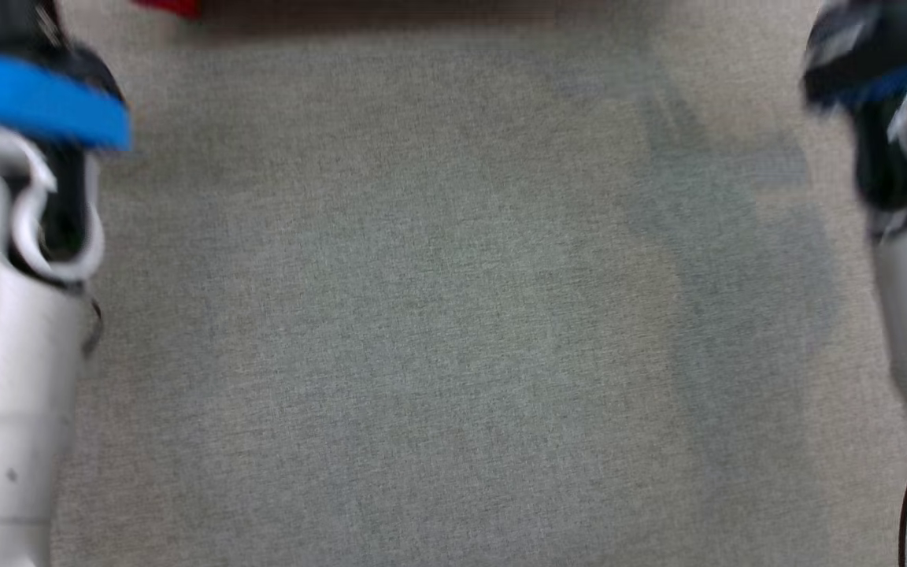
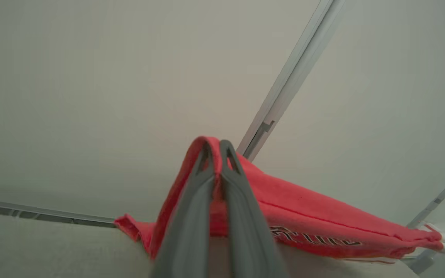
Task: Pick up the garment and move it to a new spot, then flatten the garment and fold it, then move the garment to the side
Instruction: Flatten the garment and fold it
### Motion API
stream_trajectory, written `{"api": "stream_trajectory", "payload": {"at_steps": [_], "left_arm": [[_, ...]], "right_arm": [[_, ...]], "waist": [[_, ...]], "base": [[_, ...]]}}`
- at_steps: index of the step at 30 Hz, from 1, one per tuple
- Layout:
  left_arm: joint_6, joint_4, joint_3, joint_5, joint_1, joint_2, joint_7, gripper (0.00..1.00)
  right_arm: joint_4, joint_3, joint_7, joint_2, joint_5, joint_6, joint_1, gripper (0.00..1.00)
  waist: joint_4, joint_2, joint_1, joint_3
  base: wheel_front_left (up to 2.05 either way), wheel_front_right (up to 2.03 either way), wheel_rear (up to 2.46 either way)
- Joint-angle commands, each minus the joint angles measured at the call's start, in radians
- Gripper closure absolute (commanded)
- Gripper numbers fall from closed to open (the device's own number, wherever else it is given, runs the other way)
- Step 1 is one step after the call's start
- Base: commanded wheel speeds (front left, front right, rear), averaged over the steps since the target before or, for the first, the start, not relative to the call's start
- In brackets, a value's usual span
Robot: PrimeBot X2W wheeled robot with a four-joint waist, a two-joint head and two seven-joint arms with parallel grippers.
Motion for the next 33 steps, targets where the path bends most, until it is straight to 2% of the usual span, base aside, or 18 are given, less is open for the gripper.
{"api": "stream_trajectory", "payload": {"at_steps": [1,3,8,12,16,21,24,33], "left_arm": [[-0.006,0.014,-0.017,-0.005,0.032,0.001,-0.007,1.00],[-0.003,0.065,-0.027,-0.047,0.107,-0.013,-0.004,1.00],[-0.003,0.139,-0.073,-0.098,0.282,-0.035,0.021,1.00],[-0.002,0.163,-0.101,-0.102,0.409,-0.036,0.026,1.00],[0.021,0.137,-0.116,-0.103,0.526,-0.040,0.019,1.00],[0.086,0.042,-0.145,-0.074,0.669,-0.034,0.012,1.00],[0.141,-0.046,-0.159,-0.058,0.747,-0.027,0.023,1.00],[0.303,-0.359,-0.196,-0.026,0.962,0.041,0.125,1.00]], "right_arm": [[-0.015,-0.006,0.004,0.001,0.011,0.000,0.051,1.00],[-0.045,-0.030,0.003,-0.011,-0.013,0.000,0.155,1.00],[-0.142,-0.127,0.061,0.032,-0.041,0.000,0.420,1.00],[-0.254,-0.217,0.177,0.084,-0.069,0.000,0.609,1.00],[-0.382,-0.288,0.333,0.141,-0.126,0.000,0.774,1.00],[-0.545,-0.381,0.530,0.194,-0.200,0.000,0.955,1.00],[-0.633,-0.412,0.626,0.205,-0.228,0.000,1.046,1.00],[-0.748,-0.408,0.766,0.208,-0.178,0.000,1.197,1.00]], "waist": [[-0.003,0.0000,-0.0001,-0.024],[-0.002,0.0000,-0.0001,-0.054],[0.009,0.0000,-0.0001,-0.150],[0.025,0.0000,-0.0001,-0.219],[0.036,0.0000,-0.0001,-0.278],[0.059,0.0000,-0.0001,-0.330],[0.073,0.0000,-0.0001,-0.348],[0.083,0.0000,-0.0001,-0.354]], "base": [[0.00,0.00,0.00],[0.00,0.00,0.00],[0.00,0.00,0.00],[0.00,0.00,0.00],[0.00,0.00,0.00],[0.00,0.00,0.00],[0.00,0.00,0.00],[0.00,0.00,0.00]]}}
